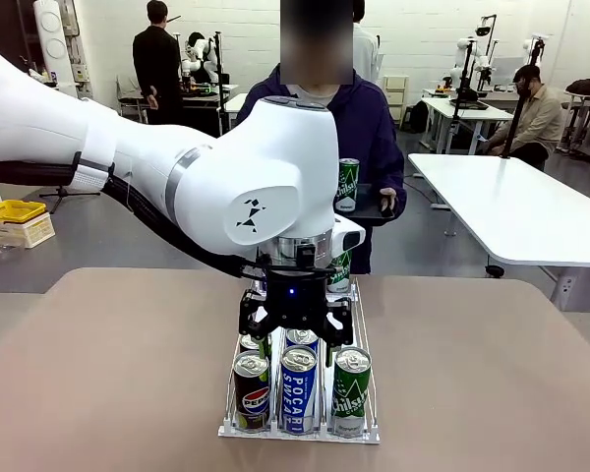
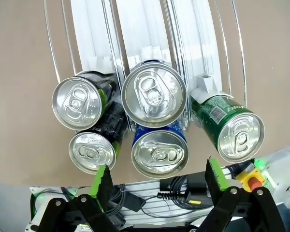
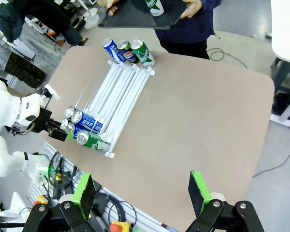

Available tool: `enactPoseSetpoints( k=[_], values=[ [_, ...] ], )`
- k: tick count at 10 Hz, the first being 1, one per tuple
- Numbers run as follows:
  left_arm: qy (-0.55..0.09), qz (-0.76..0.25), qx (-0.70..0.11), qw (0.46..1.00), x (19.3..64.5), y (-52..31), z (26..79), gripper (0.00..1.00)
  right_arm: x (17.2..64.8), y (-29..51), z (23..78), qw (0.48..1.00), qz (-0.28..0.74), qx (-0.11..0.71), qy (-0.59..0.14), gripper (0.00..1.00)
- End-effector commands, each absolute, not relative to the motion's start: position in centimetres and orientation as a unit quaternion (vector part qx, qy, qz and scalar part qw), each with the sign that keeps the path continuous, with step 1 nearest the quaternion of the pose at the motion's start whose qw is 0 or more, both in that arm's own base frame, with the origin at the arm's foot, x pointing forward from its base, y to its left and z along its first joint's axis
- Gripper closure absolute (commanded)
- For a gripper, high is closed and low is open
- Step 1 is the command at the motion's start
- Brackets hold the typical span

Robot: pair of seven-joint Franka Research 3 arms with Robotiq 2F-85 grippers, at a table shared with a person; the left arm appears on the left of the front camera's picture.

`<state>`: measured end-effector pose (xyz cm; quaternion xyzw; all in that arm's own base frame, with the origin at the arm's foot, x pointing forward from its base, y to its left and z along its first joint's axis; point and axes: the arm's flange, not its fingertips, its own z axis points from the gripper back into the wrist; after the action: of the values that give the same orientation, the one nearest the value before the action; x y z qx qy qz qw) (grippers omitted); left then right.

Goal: Retrieve and hand over the desired beverage to the person.
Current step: Pick up another can of the same type that the person held from the Automatic Can Dispenser.

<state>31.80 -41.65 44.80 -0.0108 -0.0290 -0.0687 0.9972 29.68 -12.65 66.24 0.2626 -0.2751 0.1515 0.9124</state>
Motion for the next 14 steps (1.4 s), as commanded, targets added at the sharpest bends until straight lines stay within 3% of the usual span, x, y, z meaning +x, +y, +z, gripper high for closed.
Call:
enactPoseSetpoints(
  k=[1,13,14],
  values=[
    [-0.034,-0.073,-0.012,0.997,31.7,-41.4,44.0,0.00,30.1,-12.8,66.2,0.913,0.154,0.259,-0.275,0.00],
    [-0.046,-0.083,-0.011,0.995,31.9,-41.3,43.0,0.00,30.1,-12.8,66.2,0.913,0.154,0.259,-0.275,0.00],
    [-0.047,-0.087,-0.011,0.995,31.9,-41.3,43.0,0.59,30.1,-12.8,66.2,0.913,0.154,0.259,-0.275,0.00]
  ],
)
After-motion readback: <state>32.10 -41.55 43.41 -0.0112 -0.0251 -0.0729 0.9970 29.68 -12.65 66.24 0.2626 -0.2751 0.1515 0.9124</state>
